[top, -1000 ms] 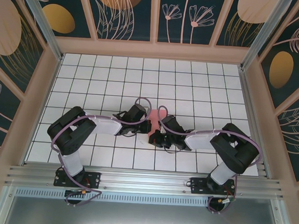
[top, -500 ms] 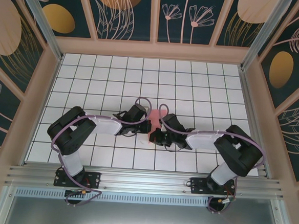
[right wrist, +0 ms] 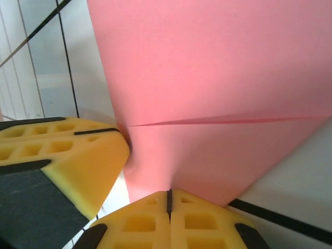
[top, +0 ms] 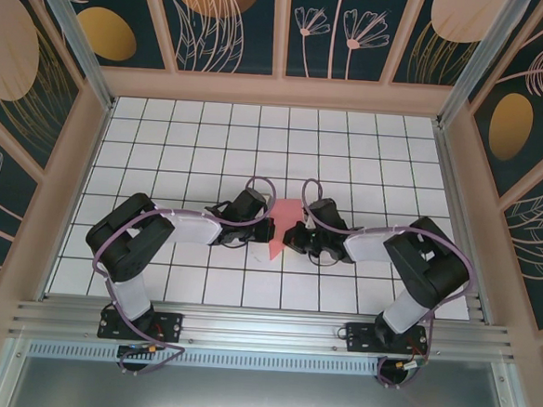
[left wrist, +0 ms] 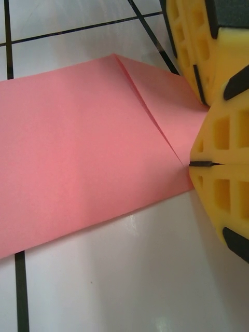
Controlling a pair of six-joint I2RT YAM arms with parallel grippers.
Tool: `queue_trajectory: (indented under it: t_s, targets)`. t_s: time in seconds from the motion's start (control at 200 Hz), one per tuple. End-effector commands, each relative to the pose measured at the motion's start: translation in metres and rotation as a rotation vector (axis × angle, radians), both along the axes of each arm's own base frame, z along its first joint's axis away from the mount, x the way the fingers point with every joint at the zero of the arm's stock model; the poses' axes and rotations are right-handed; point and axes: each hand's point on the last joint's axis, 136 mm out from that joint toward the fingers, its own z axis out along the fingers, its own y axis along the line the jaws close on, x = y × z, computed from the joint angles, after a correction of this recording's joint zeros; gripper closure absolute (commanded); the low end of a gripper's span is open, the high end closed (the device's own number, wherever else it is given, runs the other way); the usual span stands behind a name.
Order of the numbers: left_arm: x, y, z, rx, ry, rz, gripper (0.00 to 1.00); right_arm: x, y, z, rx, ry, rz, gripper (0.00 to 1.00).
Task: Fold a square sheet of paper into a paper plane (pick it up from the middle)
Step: Third fold the triangle at the center of the table.
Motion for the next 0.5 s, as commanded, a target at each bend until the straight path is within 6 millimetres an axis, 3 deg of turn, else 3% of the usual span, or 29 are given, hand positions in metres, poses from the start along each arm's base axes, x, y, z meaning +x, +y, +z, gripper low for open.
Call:
queue_trajectory:
  t_s: [0.0,0.16,0.25,0.355,0.495]
  targets:
    - [-0.013,0.024,-0.025,0.122,0.063,0.009,1.0,-0.002,-0.007,-0.008,-0.025,0.005,0.011,0.96]
    - [-0.014,0.026,-0.027,0.13,0.066,0.009,1.0,0.013,0.0,0.028,0.036,-0.073,0.021,0.96]
    - [-0.014,0.025,-0.027,0.128,0.065,0.009,1.0,0.022,-0.004,0.037,0.057,-0.1,0.009,0.95]
    - [-0.013,0.025,-0.026,0.128,0.066,0.007,1.0,0.026,-0.01,0.026,0.053,-0.082,0.004,0.95]
    - [-0.013,0.025,-0.026,0.127,0.065,0.007,1.0,0.018,-0.018,-0.006,0.018,-0.005,-0.013,0.95]
